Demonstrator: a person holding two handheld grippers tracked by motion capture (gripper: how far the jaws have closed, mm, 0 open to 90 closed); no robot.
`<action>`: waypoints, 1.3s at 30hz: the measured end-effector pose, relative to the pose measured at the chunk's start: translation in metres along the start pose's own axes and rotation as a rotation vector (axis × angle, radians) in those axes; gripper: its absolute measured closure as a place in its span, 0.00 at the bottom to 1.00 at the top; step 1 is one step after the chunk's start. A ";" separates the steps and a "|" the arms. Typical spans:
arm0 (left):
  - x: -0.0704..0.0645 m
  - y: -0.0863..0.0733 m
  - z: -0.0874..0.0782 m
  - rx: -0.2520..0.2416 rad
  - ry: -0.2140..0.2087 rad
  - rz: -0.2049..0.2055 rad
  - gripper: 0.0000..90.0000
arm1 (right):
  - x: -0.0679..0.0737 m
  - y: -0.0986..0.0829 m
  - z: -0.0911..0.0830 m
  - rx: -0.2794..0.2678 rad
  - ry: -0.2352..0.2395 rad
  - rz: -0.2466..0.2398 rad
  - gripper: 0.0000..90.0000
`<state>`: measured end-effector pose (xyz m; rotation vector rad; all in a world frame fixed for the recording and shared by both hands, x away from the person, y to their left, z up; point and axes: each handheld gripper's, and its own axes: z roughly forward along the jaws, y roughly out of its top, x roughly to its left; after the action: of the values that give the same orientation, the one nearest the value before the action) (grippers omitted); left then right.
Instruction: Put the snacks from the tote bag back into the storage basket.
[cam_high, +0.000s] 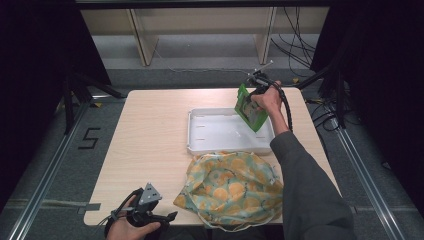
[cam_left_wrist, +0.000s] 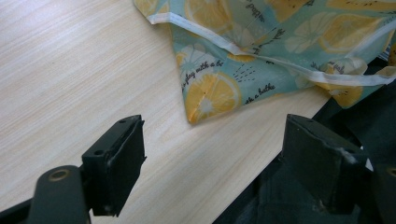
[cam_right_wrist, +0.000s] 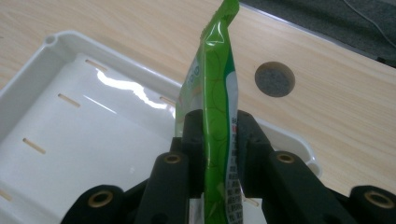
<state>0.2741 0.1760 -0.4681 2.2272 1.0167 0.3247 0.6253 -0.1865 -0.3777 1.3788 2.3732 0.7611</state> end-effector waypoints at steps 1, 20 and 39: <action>0.000 0.000 0.000 -0.003 -0.004 -0.004 0.23 | 0.004 0.001 0.000 0.009 -0.002 0.053 0.85; -0.001 0.000 0.000 -0.003 -0.013 0.022 0.23 | -0.005 0.001 0.015 -0.037 -0.011 0.090 0.85; -0.003 0.001 -0.002 0.003 -0.011 0.040 0.23 | -0.007 -0.010 0.027 -0.032 0.005 0.109 0.84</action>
<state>0.2722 0.1740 -0.4660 2.2521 0.9689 0.3286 0.6349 -0.1881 -0.4051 1.5051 2.2951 0.8283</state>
